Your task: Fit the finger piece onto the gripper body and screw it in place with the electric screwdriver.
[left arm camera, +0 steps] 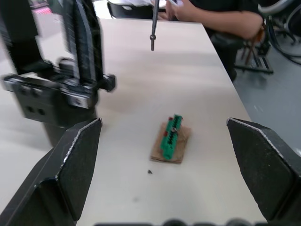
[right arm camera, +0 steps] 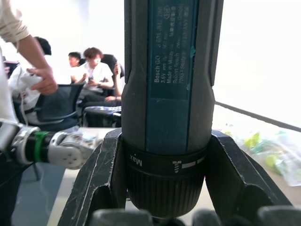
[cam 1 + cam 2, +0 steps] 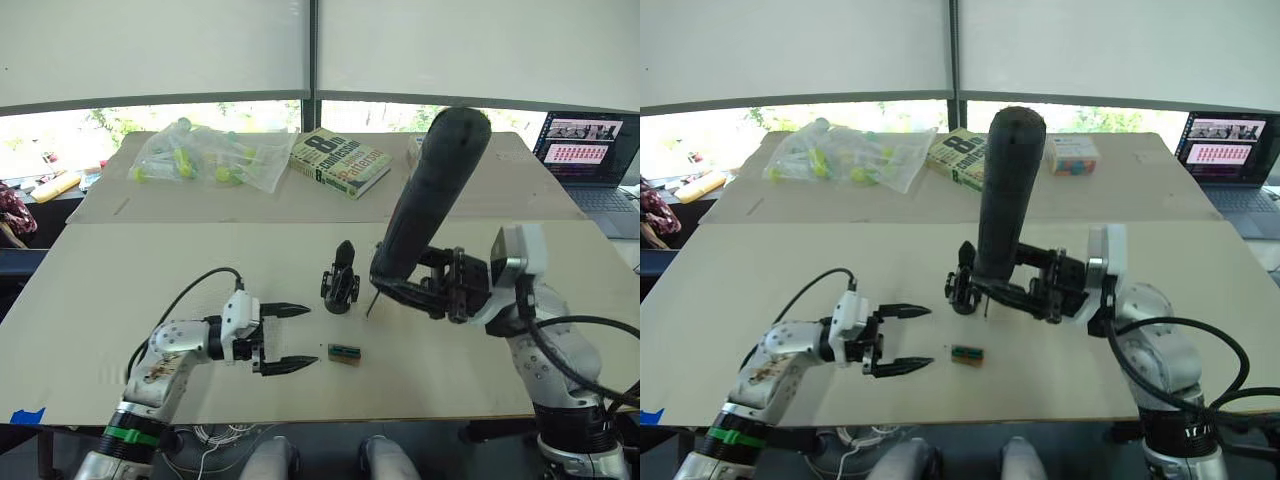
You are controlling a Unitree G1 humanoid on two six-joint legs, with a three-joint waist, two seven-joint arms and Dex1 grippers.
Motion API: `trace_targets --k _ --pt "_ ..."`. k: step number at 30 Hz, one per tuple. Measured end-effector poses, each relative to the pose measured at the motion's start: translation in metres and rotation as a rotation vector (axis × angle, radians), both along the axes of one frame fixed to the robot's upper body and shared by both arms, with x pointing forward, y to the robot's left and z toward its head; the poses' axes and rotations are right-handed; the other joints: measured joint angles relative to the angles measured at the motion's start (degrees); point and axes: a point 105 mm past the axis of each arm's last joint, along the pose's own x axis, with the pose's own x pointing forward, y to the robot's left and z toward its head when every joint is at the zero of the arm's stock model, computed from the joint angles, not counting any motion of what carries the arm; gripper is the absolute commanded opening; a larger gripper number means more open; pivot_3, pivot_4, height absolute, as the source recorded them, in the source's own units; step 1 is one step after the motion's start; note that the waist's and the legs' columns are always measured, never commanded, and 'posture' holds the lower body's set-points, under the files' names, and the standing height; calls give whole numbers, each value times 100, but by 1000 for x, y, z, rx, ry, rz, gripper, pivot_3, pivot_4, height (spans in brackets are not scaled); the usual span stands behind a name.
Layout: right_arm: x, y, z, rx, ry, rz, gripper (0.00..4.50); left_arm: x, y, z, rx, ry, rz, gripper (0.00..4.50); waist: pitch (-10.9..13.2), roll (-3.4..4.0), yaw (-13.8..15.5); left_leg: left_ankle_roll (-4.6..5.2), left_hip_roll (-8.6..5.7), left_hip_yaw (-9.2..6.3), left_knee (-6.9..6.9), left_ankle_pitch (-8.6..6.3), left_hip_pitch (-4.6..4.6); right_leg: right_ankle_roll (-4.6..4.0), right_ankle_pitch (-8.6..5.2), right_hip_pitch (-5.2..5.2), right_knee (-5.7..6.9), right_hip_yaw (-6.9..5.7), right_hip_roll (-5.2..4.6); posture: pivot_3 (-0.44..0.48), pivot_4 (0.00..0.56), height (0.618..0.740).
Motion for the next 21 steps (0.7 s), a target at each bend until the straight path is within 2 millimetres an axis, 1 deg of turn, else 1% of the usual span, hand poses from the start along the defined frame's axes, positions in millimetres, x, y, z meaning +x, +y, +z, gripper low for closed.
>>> trace_targets --k 5,8,12,14,17,21 --pt "6 1 12 26 7 -9 1905 5 16 25 -68 26 65 4500 1 0 -5 0 -2 0 0 0 0 0 0 1 -1 -1 1 0 150 740" --pt "13 0 17 42 6 -25 1905 9 18 33 -92 36 86 4500 1 -2 1 0 -5 0 0 0 -1 0 0 1 -2 -2 3 0 150 740" --pt "25 -3 20 64 11 -54 1905 18 19 50 -119 13 98 4500 2 -2 1 0 -4 0 0 0 -1 0 0 2 -1 -2 9 0 150 740" --pt "29 -5 19 66 15 -71 1905 20 18 54 -121 12 97 4500 2 -2 -4 0 -4 1 0 0 -2 0 0 1 -1 -2 10 0 150 740" --pt "37 -8 16 60 10 -108 1905 21 18 54 -119 23 97 4500 2 -1 -9 0 -4 1 0 0 -3 0 0 1 -1 -2 11 0 150 740" --pt "44 -7 20 74 -2 -118 1905 23 18 55 -121 26 99 4500 2 -1 -38 0 -2 1 0 0 -2 0 0 -1 3 -1 15 0 150 740"
